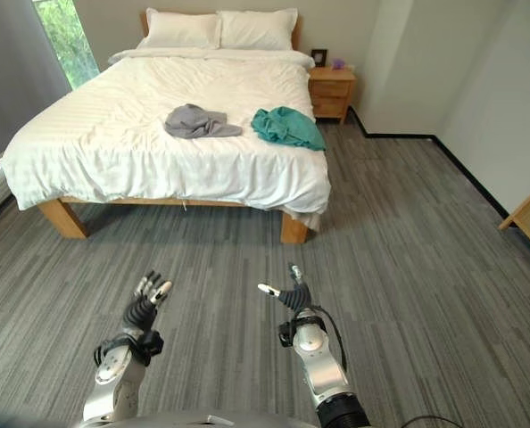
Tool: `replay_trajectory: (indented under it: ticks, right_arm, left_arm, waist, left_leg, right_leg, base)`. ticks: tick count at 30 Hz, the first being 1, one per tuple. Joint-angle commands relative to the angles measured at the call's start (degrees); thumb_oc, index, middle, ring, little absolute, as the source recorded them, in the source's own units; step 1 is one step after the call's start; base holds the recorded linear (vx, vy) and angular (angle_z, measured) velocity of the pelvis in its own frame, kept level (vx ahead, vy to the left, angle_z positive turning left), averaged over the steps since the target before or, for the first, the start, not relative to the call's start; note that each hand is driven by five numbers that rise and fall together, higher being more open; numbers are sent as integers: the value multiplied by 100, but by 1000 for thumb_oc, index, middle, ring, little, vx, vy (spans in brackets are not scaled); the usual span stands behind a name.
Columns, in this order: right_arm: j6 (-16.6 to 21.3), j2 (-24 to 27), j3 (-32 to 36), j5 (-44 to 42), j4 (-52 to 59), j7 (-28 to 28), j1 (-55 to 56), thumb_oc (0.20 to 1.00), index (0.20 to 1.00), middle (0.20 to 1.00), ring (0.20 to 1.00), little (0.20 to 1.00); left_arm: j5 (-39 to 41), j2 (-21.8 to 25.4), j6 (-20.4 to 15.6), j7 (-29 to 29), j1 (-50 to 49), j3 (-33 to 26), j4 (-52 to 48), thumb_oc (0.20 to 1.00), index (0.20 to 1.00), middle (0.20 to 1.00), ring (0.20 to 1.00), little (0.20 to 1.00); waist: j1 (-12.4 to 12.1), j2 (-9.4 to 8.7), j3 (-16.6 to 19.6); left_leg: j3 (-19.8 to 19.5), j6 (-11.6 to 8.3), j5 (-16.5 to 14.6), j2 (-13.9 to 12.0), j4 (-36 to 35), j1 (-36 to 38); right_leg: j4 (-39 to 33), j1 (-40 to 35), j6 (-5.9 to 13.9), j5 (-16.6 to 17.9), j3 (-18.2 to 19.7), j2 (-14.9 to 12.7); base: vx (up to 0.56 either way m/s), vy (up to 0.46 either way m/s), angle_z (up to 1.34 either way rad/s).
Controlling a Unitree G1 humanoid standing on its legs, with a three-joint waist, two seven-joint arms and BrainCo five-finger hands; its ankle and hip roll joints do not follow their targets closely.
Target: Pick up bed clothes into laundry basket.
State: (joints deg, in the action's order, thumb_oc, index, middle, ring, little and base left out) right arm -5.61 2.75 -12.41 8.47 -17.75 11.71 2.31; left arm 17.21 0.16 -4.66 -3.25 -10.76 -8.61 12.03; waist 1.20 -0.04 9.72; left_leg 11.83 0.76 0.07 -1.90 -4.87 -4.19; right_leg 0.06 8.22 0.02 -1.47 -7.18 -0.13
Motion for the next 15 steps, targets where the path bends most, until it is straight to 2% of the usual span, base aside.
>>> replay_trajectory:
  ticks: [1, 4, 5, 6, 7, 8, 9, 11, 12, 13, 14, 15]
  right_arm:
    - [346, 10, 27, -92, 270, -2, -100, 1000, 1000, 1000, 1000, 1000]
    - [351, 13, -18, -63, 166, 82, -140, 1000, 1000, 1000, 1000, 1000]
    - [331, -13, -53, -62, 176, 143, -176, 1000, 1000, 1000, 1000, 1000]
    - [331, -13, -51, -61, 173, 145, -182, 1000, 1000, 1000, 1000, 1000]
    - [380, -12, -66, -51, 217, 184, -229, 1000, 1000, 1000, 1000, 1000]
    - [390, -14, -62, -50, 190, 217, -306, 1000, 1000, 1000, 1000, 1000]
    - [399, -33, -41, -43, 164, 259, -370, 1000, 1000, 1000, 1000, 1000]
    - [379, -69, -18, -64, 369, 255, -340, 1000, 1000, 1000, 1000, 1000]
    - [368, -65, -18, -65, 386, 252, -328, 1000, 1000, 1000, 1000, 1000]
    - [350, -24, -5, -72, 634, 226, -243, 1000, 1000, 1000, 1000, 1000]
    - [339, -19, -9, -75, 653, 224, -229, 1000, 1000, 1000, 1000, 1000]
    - [333, 25, -55, -18, 749, 206, -143, 1000, 1000, 1000, 1000, 1000]
  left_arm:
    - [-150, 255, -696, 37, 183, -24, -510, 1000, 1000, 1000, 1000, 1000]
    - [-212, 245, -747, 97, 80, 44, -721, 1000, 1000, 1000, 1000, 1000]
    - [-206, 243, -634, 58, 72, 107, -873, 1000, 1000, 1000, 1000, 1000]
    - [-205, 243, -626, 60, 72, 109, -882, 1000, 1000, 1000, 1000, 1000]
    - [-215, 266, -475, 19, 93, 233, -1017, 1000, 1000, 1000, 1000, 1000]
    - [-269, 297, -392, 41, 119, 311, -928, 1000, 1000, 1000, 1000, 1000]
    - [-312, 308, -338, 70, 176, 385, -870, 1000, 1000, 1000, 1000, 1000]
    - [-271, 210, -194, 38, 230, 506, -673, 1000, 1000, 1000, 1000, 1000]
    - [-270, 210, -187, 37, 229, 508, -672, 1000, 1000, 1000, 1000, 1000]
    - [-284, 232, -149, 26, 227, 596, -617, 1000, 1000, 1000, 1000, 1000]
    - [-284, 232, -149, 26, 224, 598, -615, 1000, 1000, 1000, 1000, 1000]
    - [-280, 212, -64, 16, 295, 708, -468, 1000, 1000, 1000, 1000, 1000]
  waist:
    - [-29, -185, -5]
    - [-65, -225, -25]
    - [-102, -232, -127]
    - [-103, -231, -130]
    - [-116, -139, -276]
    - [-127, -105, -292]
    - [-142, -98, -248]
    - [-89, -167, -214]
    - [-86, -151, -199]
    - [1, -205, -202]
    - [6, -190, -200]
    - [156, -245, -207]
  left_leg:
    - [-38, -373, 209, -159, -13, 75]
    - [-135, -276, 185, -97, -13, 52]
    - [-192, -172, 154, -74, -13, 25]
    - [-192, -169, 155, -72, -13, 21]
    - [-223, -173, 171, -130, -13, -25]
    - [-201, -204, 181, -156, -13, -105]
    - [-179, -230, 172, -173, -13, -215]
    - [-115, -327, 50, -159, -13, -213]
    - [-124, -333, 40, -175, -13, -218]
    - [-148, -402, -106, -154, -13, -86]
    - [-158, -405, -116, -168, -13, -77]
    - [-271, -421, -480, -107, -13, 321]
  right_leg:
    - [-506, -518, 320, 344, -41, -432]
    - [-506, -587, 339, 274, -69, -471]
    - [-235, -594, 371, 232, -125, -529]
    - [-174, -562, 373, 198, -122, -535]
    - [767, -16, 580, 99, -69, -470]
    - [1210, 385, 659, 63, -63, -465]
    - [1417, 753, 653, 41, -62, -473]
    - [885, 1014, 493, 250, -146, -462]
    - [811, 980, 490, 282, -163, -443]
    - [266, 1090, 447, 663, -202, -509]
    - [198, 1045, 447, 696, -219, -493]
    - [-385, 1275, 408, 1111, -119, -461]
  base:
    - [42, 17, 1]
    - [58, 20, 2]
    - [72, 25, 5]
    - [45, 70, 4]
    - [-12, 56, 4]
    - [4, 36, -23]
    - [43, -47, -16]
    - [162, -116, -3]
    - [337, -190, 6]
    - [237, -119, 10]
    - [576, -223, 22]
    - [370, -102, 29]
